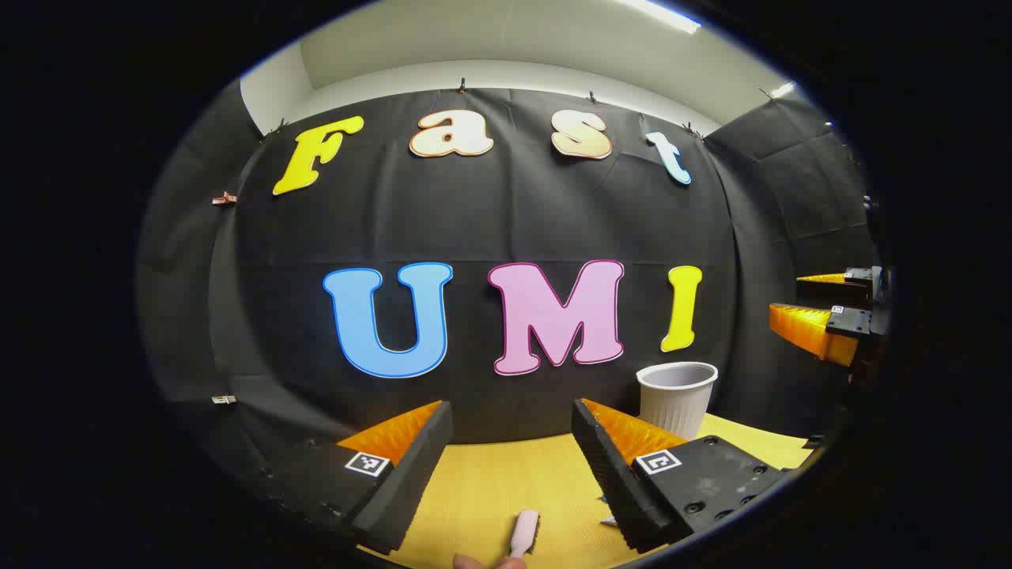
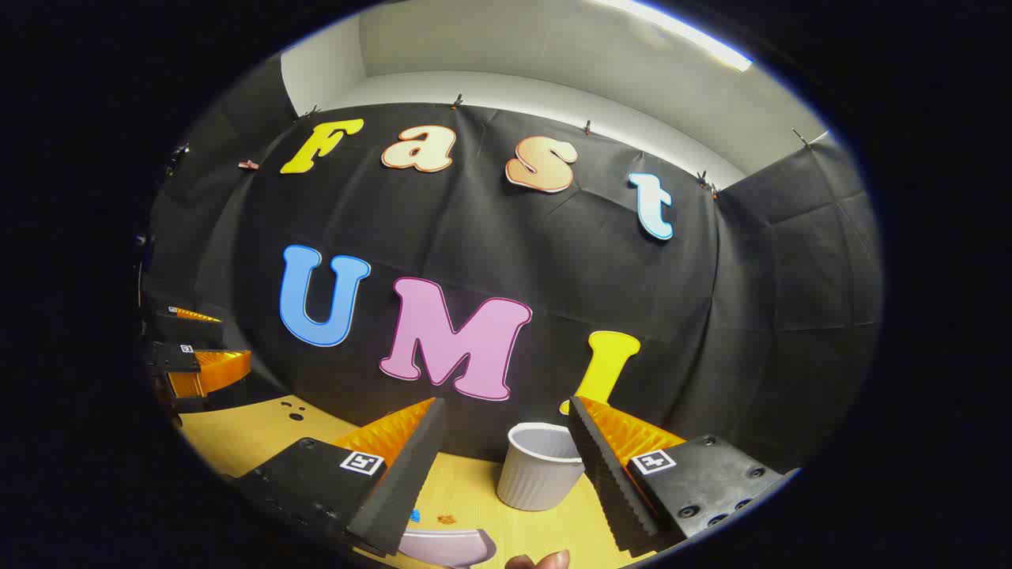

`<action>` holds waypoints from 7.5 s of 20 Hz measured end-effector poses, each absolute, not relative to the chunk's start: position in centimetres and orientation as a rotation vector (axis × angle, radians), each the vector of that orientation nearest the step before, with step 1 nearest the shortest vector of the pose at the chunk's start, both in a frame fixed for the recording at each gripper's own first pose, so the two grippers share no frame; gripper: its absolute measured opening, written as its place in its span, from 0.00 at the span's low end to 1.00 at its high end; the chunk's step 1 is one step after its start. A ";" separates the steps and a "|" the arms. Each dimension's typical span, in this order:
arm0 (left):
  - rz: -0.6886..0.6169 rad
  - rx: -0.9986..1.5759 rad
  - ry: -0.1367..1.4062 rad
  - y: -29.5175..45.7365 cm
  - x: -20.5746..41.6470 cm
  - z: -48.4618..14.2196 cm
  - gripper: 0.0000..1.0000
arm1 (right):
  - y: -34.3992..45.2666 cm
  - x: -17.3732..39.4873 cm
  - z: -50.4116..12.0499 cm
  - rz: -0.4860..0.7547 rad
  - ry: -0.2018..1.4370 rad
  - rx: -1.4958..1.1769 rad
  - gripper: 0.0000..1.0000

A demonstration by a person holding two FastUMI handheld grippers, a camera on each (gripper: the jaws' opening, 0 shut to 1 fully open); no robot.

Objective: Pick up the small broom and dustpan from the desktop, sweep the trash into the dustpan with the broom, and then empty the trash into the garbage bin.

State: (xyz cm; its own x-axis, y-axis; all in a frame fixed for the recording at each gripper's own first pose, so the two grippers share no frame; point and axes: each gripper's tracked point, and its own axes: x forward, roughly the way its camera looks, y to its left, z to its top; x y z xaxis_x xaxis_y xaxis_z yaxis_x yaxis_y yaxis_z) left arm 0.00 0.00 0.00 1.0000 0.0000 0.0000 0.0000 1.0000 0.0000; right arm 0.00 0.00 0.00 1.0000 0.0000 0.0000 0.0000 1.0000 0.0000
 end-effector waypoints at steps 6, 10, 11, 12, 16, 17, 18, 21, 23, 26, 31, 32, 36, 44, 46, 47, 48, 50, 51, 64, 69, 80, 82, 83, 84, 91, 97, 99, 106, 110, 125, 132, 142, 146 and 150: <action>0.000 0.000 0.013 0.2 -1.0 -0.6 0.97 | 1.1 -0.9 0.1 0.026 -0.006 -0.005 0.97; 0.003 -0.004 0.018 0.4 -1.4 -0.9 0.97 | 1.5 -1.3 -0.2 0.037 0.007 0.001 0.97; 0.004 -0.008 0.020 0.4 -1.6 -1.1 0.97 | 1.6 -1.3 -0.4 0.044 0.014 0.005 0.97; 0.005 -0.010 0.021 0.5 -1.6 -1.2 0.97 | 1.8 -1.4 -0.7 0.055 0.024 0.009 0.97; 0.008 0.007 0.029 0.7 -2.2 -1.9 0.97 | 3.4 -2.5 -4.4 0.151 0.139 0.025 0.97; 0.007 0.010 0.034 0.7 -2.4 -2.3 0.97 | 3.7 -3.0 -5.5 0.179 0.178 0.028 0.97; 0.004 0.011 0.041 0.6 -2.5 -2.7 0.97 | 4.0 -3.5 -6.9 0.205 0.219 0.030 0.97; 0.002 0.013 0.076 0.6 -3.0 -4.3 0.97 | 4.6 -5.2 -12.2 0.282 0.386 0.026 0.98; 0.000 0.015 0.094 0.6 -3.3 -5.0 0.97 | 4.5 -6.9 -16.6 0.320 0.520 0.013 0.97; 0.004 0.032 0.112 0.5 -3.9 -5.7 0.97 | 4.1 -9.5 -23.7 0.358 0.718 -0.045 0.96; 0.005 0.023 0.157 0.0 -5.0 -7.1 0.97 | 3.8 -12.0 -33.0 0.427 0.991 -0.132 0.94; 0.009 0.026 0.163 0.0 -5.1 -7.1 0.97 | 3.9 -12.2 -34.4 0.439 1.032 -0.132 0.93; 0.027 0.032 0.186 0.0 -5.2 -7.9 0.97 | 4.4 -12.6 -39.5 0.456 1.173 -0.098 0.87; 0.070 0.028 0.231 -0.5 -3.8 -9.4 0.97 | 7.0 -10.1 -44.5 0.481 1.311 -0.023 0.72; 0.078 0.022 0.239 -0.7 -3.3 -9.8 0.97 | 7.6 -9.7 -44.9 0.487 1.337 -0.014 0.71; 0.081 0.019 0.246 -0.9 -3.1 -10.1 0.97 | 7.7 -9.5 -45.1 0.486 1.341 -0.016 0.71; 0.083 0.016 0.250 -1.0 -2.9 -10.2 0.97 | 7.9 -9.3 -45.3 0.487 1.350 -0.012 0.65; 0.087 0.016 0.260 -1.2 -2.5 -10.7 1.00 | 7.9 -9.4 -45.7 0.485 1.372 -0.017 0.48; 0.091 0.019 0.266 -1.2 -2.3 -11.0 1.00 | 7.6 -9.5 -45.9 0.478 1.385 -0.034 0.46; 0.007 0.031 0.596 -1.5 -0.7 -23.3 0.97 | 6.7 -10.3 -42.4 0.533 1.262 -0.002 0.36; -0.041 0.027 0.842 -0.9 -0.8 -32.0 0.95 | 5.3 -10.3 -40.7 0.512 1.239 0.034 0.36; -0.123 0.047 1.135 -1.0 1.1 -42.9 0.84 | 4.3 -10.7 -40.2 0.511 1.235 0.023 0.41; -0.126 0.045 1.153 -1.0 1.6 -43.8 0.77 | 4.3 -10.7 -40.1 0.514 1.238 0.028 0.35; -0.132 0.040 1.154 -1.2 1.8 -44.0 0.74 | 4.3 -10.7 -40.1 0.517 1.239 0.024 0.31; -0.137 0.036 1.157 -1.3 2.0 -44.3 0.67 | 4.4 -10.8 -40.1 0.522 1.240 0.019 0.36; -0.144 0.045 1.132 -1.4 3.8 -44.0 0.26 | 3.3 -12.0 -40.2 0.595 1.308 -0.080 0.36; -0.237 0.101 1.055 -4.3 9.0 -41.1 0.24 | 2.1 -12.5 -40.8 0.677 1.412 -0.187 0.36; -0.270 0.129 1.041 -5.8 10.9 -40.8 0.27 | 1.9 -12.4 -40.8 0.691 1.435 -0.193 0.31; -0.405 0.228 1.045 -11.6 16.0 -41.7 0.27 | 1.1 -11.1 -42.2 0.706 1.455 -0.227 0.36; -0.504 0.255 1.071 -15.1 16.9 -42.8 0.27 | 0.6 -10.5 -42.9 0.717 1.461 -0.233 0.35; -0.945 -0.016 1.198 -27.3 6.9 -39.8 0.27 | -0.1 -9.5 -43.7 0.756 1.399 -0.252 0.36; -0.834 -0.075 1.131 -27.6 6.6 -36.4 0.27 | 0.3 -9.6 -44.9 0.688 1.308 -0.131 0.35; -0.542 -0.022 1.013 -20.0 6.0 -35.6 0.27 | 0.4 -9.3 -44.2 0.496 1.300 -0.043 0.31; -0.500 -0.067 1.012 -17.1 3.1 -40.6 0.27 | -0.4 -8.0 -43.3 0.404 1.285 -0.026 0.36; -0.487 -0.079 1.007 -14.2 1.1 -41.7 0.25 | -0.9 -5.6 -41.1 0.338 1.238 0.037 0.35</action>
State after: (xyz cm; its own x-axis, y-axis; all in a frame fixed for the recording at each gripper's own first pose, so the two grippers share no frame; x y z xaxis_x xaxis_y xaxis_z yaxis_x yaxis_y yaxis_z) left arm 1.14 -14.22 -41.72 0.4378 -0.4269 -0.7913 0.3552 0.8906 -0.2840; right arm -5.60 -0.88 -41.05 0.2839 0.2724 -0.9193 -0.2321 0.9498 0.2097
